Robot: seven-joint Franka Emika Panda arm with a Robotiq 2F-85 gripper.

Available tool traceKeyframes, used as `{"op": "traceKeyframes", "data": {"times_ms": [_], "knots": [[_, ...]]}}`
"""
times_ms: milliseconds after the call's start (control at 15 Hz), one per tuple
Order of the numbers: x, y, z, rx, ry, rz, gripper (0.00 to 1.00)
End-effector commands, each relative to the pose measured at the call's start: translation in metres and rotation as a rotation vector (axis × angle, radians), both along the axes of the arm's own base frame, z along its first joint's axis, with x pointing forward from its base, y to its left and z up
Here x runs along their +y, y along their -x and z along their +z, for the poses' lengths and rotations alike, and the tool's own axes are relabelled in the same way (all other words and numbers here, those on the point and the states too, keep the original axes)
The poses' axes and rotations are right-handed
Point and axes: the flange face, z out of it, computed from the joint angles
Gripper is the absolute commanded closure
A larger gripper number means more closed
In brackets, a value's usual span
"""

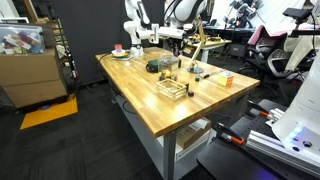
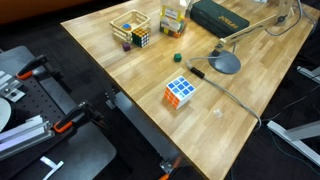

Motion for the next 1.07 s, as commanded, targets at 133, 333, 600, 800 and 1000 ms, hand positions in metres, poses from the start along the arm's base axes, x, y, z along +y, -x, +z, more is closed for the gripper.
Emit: {"op": "traceKeyframes", "data": {"times_ms": [133, 333, 600, 800, 1000], "knots": [[-0.002, 0.000, -0.001, 0.005, 0.001, 0.002, 0.93], [0.006, 0.013, -0.018, -0.002, 0.003, 0.096, 0.93], [-0.002, 0.004, -0.021, -0.025, 0.015, 0.134, 0.93], [-0.017, -0.004, -0.014, -0.054, 0.022, 0.167, 0.93], [-0.029, -0.014, -0.008, -0.088, 0.033, 0.214, 0.93]]}}
